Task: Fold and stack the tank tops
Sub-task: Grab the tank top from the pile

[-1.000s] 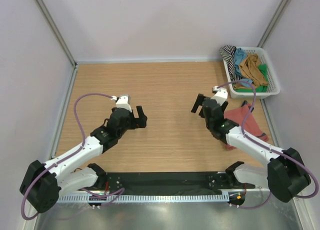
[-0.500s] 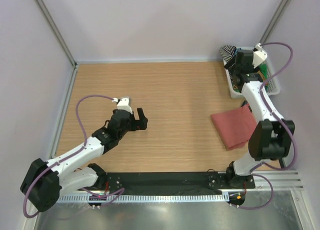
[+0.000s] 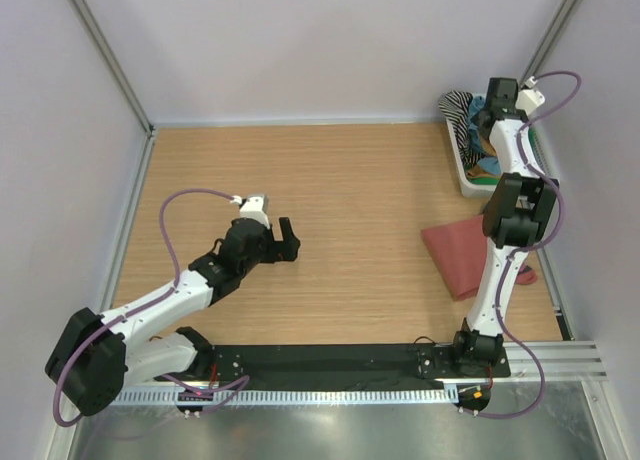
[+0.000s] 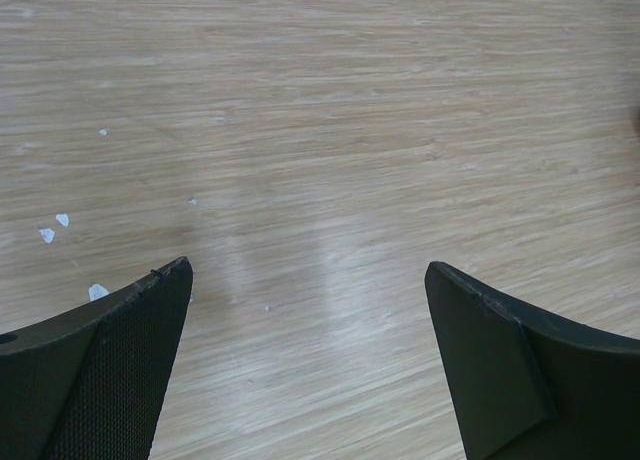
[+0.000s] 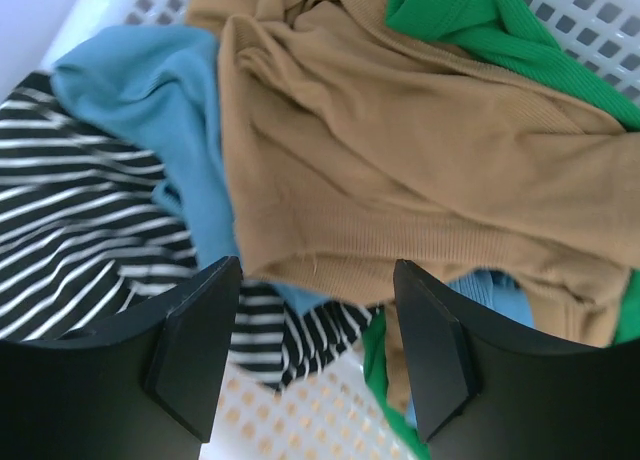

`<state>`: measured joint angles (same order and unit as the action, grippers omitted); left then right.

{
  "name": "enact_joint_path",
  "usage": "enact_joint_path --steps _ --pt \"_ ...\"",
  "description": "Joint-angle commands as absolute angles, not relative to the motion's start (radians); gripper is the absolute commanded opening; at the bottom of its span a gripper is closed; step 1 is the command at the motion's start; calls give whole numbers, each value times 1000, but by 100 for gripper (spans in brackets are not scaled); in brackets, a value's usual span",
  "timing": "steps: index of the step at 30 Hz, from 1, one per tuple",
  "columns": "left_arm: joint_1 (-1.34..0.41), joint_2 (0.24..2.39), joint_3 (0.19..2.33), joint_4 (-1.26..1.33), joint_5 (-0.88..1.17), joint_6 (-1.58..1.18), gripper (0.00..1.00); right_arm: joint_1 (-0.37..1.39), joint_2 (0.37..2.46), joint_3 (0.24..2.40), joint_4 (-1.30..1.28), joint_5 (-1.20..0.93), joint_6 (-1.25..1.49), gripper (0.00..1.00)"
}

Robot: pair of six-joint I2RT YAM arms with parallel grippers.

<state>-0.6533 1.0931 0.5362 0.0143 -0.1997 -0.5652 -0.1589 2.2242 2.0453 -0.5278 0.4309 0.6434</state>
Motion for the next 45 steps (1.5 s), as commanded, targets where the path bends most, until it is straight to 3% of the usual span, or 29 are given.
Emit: enact_joint_path --steps 1,7,8,9,11,13,21,27,35,39,45 --pt "-655 1092 568 77 -189 -555 99 -181 2288 2183 -571 425 673 68" --pt "-655 1083 560 83 -187 -555 100 -190 2333 2203 -520 385 670 64" --pt "-655 1085 563 83 -187 -555 100 -190 2332 2200 -512 374 667 58" --pt "-655 1088 563 83 -186 -555 100 -190 2332 2198 -505 355 663 34" --pt "-655 1089 563 84 -183 -558 100 -190 2324 2191 -506 353 661 14" --pt "-655 1089 561 86 -176 -557 99 -190 2304 2166 -493 365 661 1" --pt "-657 1081 558 91 -166 -558 100 -180 2103 2019 -448 209 637 1" --pt "-658 1057 543 86 -172 -555 100 -141 1908 1812 -362 212 604 1" --pt "-658 1020 534 64 -187 -555 100 -129 1839 1824 -380 91 531 1" --pt "-658 989 534 48 -196 -569 100 35 1806 1957 -524 106 405 1" --pt "-658 957 549 3 -202 -600 99 237 1585 1893 -466 38 305 1"
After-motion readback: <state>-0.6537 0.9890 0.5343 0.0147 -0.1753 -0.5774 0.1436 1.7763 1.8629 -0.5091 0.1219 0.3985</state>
